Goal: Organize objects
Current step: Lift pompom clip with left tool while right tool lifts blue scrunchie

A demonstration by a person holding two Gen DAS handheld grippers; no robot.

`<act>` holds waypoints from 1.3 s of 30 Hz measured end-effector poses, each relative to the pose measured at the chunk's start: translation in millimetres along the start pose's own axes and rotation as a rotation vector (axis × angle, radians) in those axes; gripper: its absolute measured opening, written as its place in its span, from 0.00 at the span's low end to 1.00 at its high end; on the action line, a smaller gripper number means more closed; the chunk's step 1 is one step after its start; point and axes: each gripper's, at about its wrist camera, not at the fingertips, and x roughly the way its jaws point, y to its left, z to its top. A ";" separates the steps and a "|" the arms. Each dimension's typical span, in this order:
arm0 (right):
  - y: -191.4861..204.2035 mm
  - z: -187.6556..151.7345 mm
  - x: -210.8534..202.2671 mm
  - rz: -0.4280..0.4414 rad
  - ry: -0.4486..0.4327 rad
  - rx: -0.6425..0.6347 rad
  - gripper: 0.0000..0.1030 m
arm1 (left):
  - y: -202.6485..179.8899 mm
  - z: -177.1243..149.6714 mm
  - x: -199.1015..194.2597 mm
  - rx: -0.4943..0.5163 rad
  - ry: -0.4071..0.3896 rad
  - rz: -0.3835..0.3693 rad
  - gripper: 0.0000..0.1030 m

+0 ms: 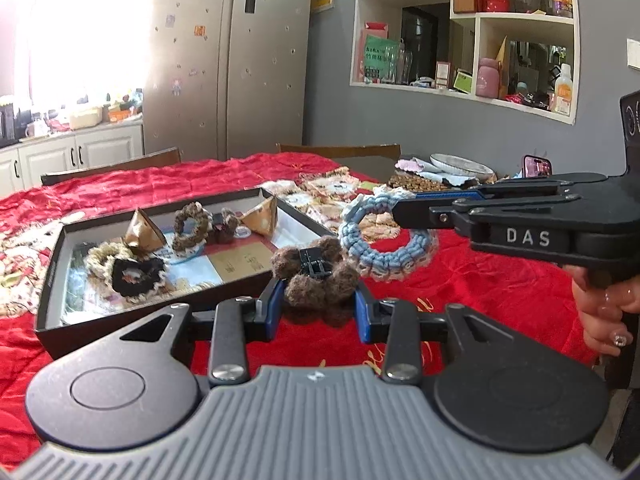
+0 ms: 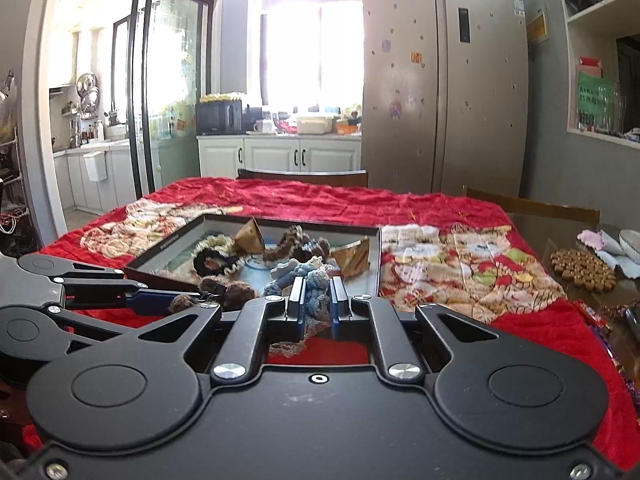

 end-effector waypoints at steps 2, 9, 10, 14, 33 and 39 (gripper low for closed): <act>1.6 3.2 -2.6 0.002 -0.013 -0.003 0.11 | 1.6 1.5 -3.9 -0.004 -0.008 0.000 0.39; 10.7 16.8 -11.5 0.007 -0.056 -0.033 0.11 | 7.3 6.2 -18.2 -0.008 -0.045 0.016 0.39; 12.1 18.8 -12.2 0.008 -0.060 -0.037 0.11 | 8.8 6.7 -20.5 -0.011 -0.049 0.018 0.39; 18.5 24.8 -14.7 0.012 -0.075 -0.056 0.11 | 14.5 7.9 -28.7 -0.019 -0.063 0.030 0.39; 36.0 54.3 0.4 0.047 -0.127 -0.076 0.11 | 47.6 24.5 -58.5 -0.042 -0.139 0.138 0.39; 37.7 62.0 10.4 0.053 -0.133 -0.072 0.11 | 56.9 31.9 -59.3 -0.060 -0.143 0.151 0.39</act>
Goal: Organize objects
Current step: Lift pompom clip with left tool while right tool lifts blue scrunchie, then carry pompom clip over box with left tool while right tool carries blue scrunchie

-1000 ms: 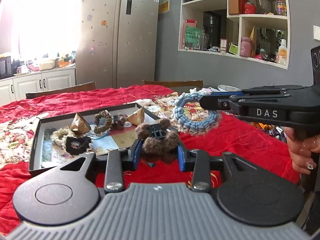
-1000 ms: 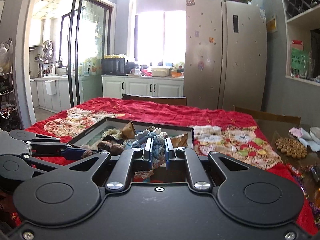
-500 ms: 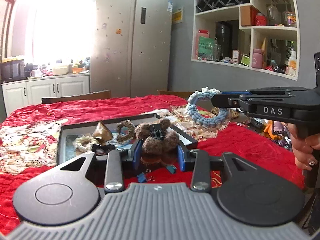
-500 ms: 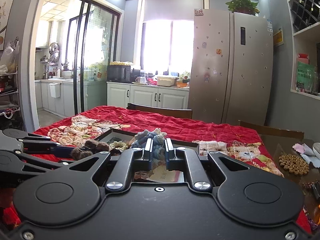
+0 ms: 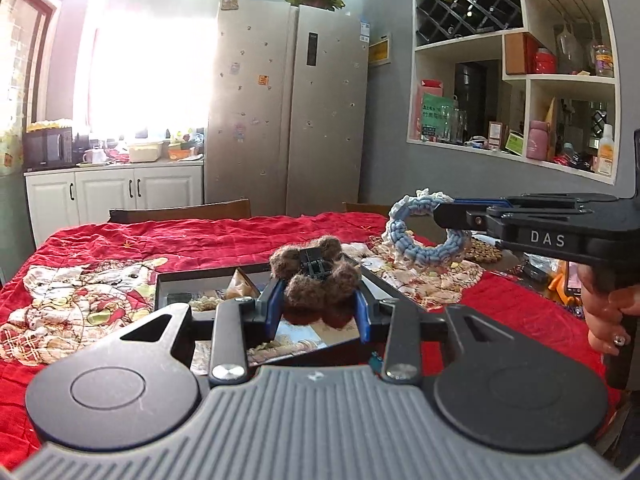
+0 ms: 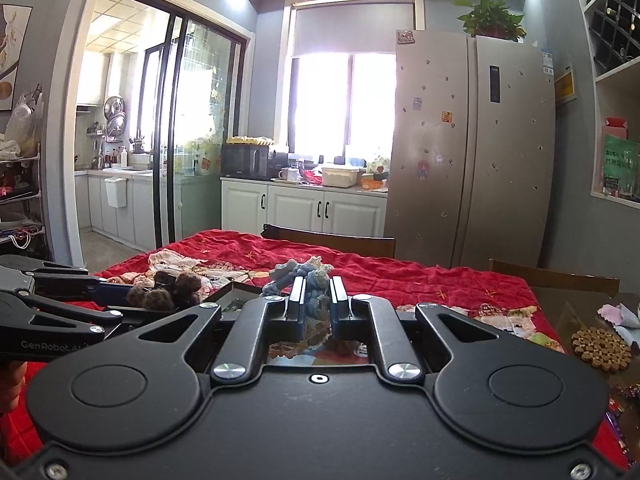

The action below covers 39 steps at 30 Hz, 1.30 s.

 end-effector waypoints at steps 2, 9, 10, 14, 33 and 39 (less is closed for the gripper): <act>0.1 0.9 2.4 -0.001 0.000 0.001 0.11 | 1.4 2.1 1.3 0.007 -0.005 0.010 0.39; -2.9 5.2 23.7 -0.010 0.010 0.021 0.11 | 5.0 7.4 8.7 0.007 -0.016 0.022 0.40; -3.7 5.4 27.1 -0.011 0.013 0.024 0.11 | 6.0 7.1 9.9 0.004 -0.015 0.021 0.40; -7.8 6.5 40.1 -0.015 0.026 0.033 0.11 | 6.4 8.5 15.9 0.002 -0.012 0.026 0.40; -36.8 -4.7 93.2 -0.046 0.090 0.093 0.11 | 6.1 10.4 61.3 0.009 0.033 0.033 0.40; -49.0 -7.6 109.4 -0.065 0.099 0.124 0.11 | 8.6 10.7 79.9 0.000 0.054 0.042 0.40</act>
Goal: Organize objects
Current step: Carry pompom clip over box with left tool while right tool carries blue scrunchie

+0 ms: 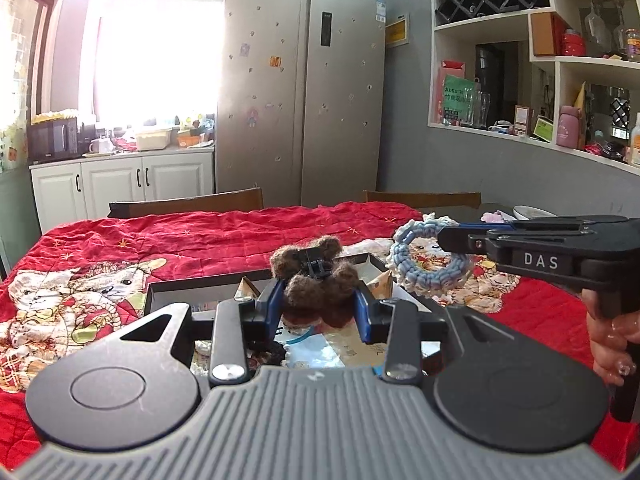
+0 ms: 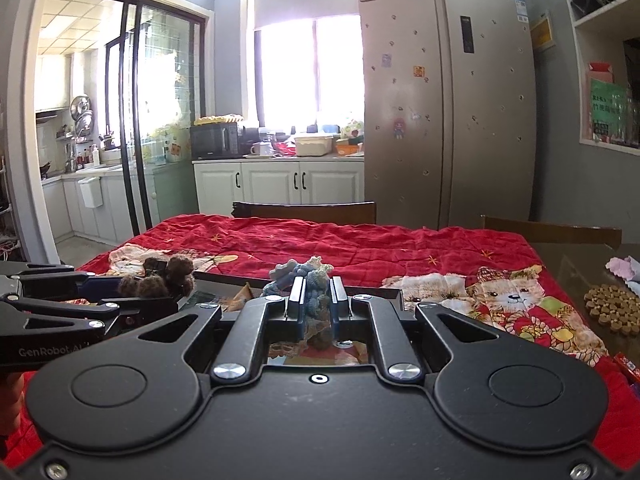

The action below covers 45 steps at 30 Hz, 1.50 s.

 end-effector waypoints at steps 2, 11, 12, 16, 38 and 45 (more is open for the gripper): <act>-4.4 0.7 5.7 -0.003 0.005 0.012 0.11 | 0.7 0.3 6.7 -0.003 0.004 0.005 0.40; -18.7 -1.3 31.8 -0.019 0.017 0.065 0.11 | 2.2 -3.0 33.9 -0.026 0.030 0.018 0.40; -20.4 -2.2 35.0 -0.020 0.020 0.072 0.11 | 2.3 -3.3 36.0 -0.028 0.030 0.017 0.40; -24.9 -9.6 44.0 -0.026 0.030 0.093 0.11 | 3.7 -5.7 43.9 -0.029 0.031 0.022 0.40; -38.4 -28.1 79.1 -0.064 0.064 0.161 0.11 | 7.0 -20.3 89.7 -0.032 0.083 0.047 0.40; -44.4 -33.6 86.9 -0.079 0.079 0.178 0.11 | 5.9 -23.6 97.0 -0.020 0.095 0.046 0.40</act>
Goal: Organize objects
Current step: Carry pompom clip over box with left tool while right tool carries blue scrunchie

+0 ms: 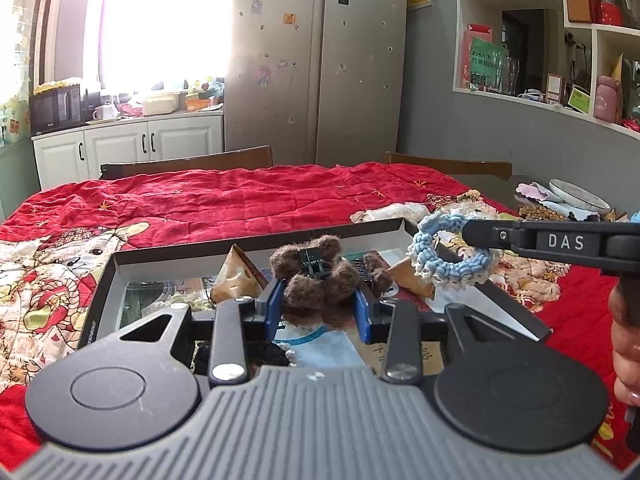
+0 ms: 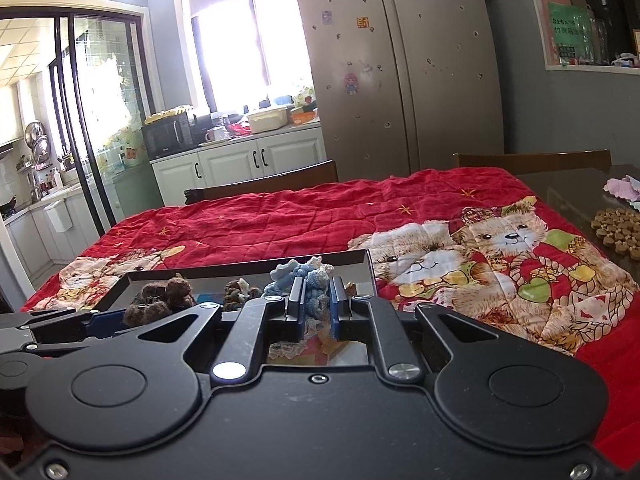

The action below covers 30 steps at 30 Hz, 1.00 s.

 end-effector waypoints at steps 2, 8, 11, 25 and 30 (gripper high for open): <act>-1.1 -0.7 1.8 -0.003 0.004 0.003 0.11 | -0.6 -0.7 1.1 0.002 0.002 0.000 0.40; -3.4 -2.6 7.3 -0.009 0.017 0.010 0.11 | -0.9 -1.7 5.2 0.004 0.009 0.002 0.40; -3.9 -3.8 8.8 -0.009 0.022 0.012 0.11 | -1.3 -2.2 6.8 0.007 0.011 0.003 0.40; -7.0 -8.1 19.1 -0.016 0.047 0.020 0.11 | -0.7 -5.8 14.3 0.016 0.029 0.007 0.40; -4.5 -10.9 23.7 -0.009 0.065 0.010 0.11 | -1.4 -6.9 16.5 0.023 0.039 0.005 0.40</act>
